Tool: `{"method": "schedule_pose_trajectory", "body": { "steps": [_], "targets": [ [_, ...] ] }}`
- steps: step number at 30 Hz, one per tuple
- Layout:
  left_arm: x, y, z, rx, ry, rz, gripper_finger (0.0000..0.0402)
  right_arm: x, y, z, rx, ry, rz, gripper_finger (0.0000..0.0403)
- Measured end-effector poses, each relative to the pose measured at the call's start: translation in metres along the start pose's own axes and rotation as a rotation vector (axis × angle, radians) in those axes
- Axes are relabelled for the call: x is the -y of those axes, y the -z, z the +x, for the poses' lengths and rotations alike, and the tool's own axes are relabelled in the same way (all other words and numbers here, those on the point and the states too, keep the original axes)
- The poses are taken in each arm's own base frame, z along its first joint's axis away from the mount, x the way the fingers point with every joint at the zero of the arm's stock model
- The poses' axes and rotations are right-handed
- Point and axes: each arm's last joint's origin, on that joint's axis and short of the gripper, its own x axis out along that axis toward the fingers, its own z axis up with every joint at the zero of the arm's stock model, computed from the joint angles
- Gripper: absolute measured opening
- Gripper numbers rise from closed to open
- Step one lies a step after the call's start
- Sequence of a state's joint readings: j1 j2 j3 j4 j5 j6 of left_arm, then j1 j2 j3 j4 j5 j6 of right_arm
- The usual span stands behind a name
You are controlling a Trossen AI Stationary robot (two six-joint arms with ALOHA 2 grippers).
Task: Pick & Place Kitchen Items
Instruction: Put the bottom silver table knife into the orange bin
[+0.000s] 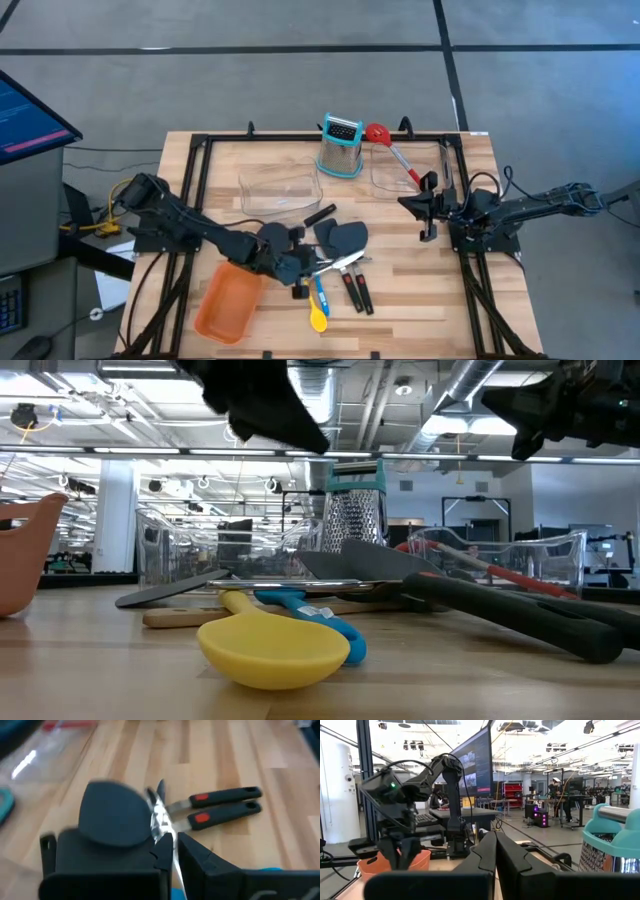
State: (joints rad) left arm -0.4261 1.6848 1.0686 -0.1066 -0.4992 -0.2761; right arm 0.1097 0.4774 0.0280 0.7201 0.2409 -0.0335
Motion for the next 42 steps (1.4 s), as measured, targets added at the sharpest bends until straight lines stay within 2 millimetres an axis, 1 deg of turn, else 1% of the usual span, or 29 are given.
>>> {"method": "schedule_pose_trajectory", "body": {
  "steps": [4, 7, 10, 15, 19, 21, 23, 26, 30, 33, 37, 38, 40, 42],
  "targets": [
    [-0.007, 0.008, 0.005, -0.033, 0.005, -0.094, 0.0042, 0.0, 0.0, 0.0, -0.002, 0.0, -0.003, 0.0],
    [-0.01, 0.016, 0.008, -0.058, 0.01, -0.114, 0.0062, 0.0, 0.0, 0.0, -0.002, 0.0, -0.003, 0.0],
    [-0.011, 0.018, 0.01, -0.047, 0.033, -0.14, 0.0082, 0.0, 0.0, 0.0, -0.002, 0.0, -0.003, 0.0],
    [-0.002, 0.021, 0.026, 0.006, 0.116, -0.176, 0.0098, 0.0, 0.0, 0.0, -0.003, 0.0, -0.003, 0.0],
    [0.005, 0.034, 0.042, -0.025, 0.118, -0.188, 0.0098, 0.0, 0.0, 0.0, -0.003, 0.0, -0.004, 0.0],
    [0.008, 0.037, 0.049, -0.046, 0.128, -0.211, 0.0095, 0.0, 0.0, 0.0, -0.003, 0.0, -0.004, 0.0],
    [0.014, 0.033, 0.055, -0.054, 0.168, -0.219, 0.0092, 0.0, 0.0, 0.0, -0.003, 0.001, -0.004, 0.0],
    [0.022, 0.021, 0.061, -0.04, 0.23, -0.184, 0.0083, 0.0, 0.0, 0.0, -0.003, 0.002, -0.017, 0.0],
    [0.031, -0.007, 0.061, 0.02, 0.275, -0.083, 0.0068, 0.0, 0.0, 0.0, -0.003, 0.001, -0.02, 0.0],
    [0.03, -0.029, 0.057, -0.017, 0.264, -0.043, 0.0057, 0.0, 0.0, 0.0, -0.002, 0.001, -0.02, 0.0],
    [0.025, -0.048, 0.053, -0.108, 0.224, -0.016, 0.0048, 0.0, 0.0, 0.0, -0.002, 0.001, -0.028, 0.0],
    [0.025, -0.05, 0.053, -0.124, 0.216, -0.01, 0.0047, 0.0, 0.0, 0.0, -0.002, 0.002, -0.029, 0.0],
    [0.027, -0.048, 0.06, -0.168, 0.2, 0.006, 0.0047, 0.0, 0.0, 0.0, -0.002, 0.002, -0.03, 0.0],
    [0.03, -0.04, 0.069, -0.208, 0.19, 0.022, 0.0047, 0.0, 0.0, 0.0, 0.003, 0.002, -0.029, 0.0]
  ]
}}
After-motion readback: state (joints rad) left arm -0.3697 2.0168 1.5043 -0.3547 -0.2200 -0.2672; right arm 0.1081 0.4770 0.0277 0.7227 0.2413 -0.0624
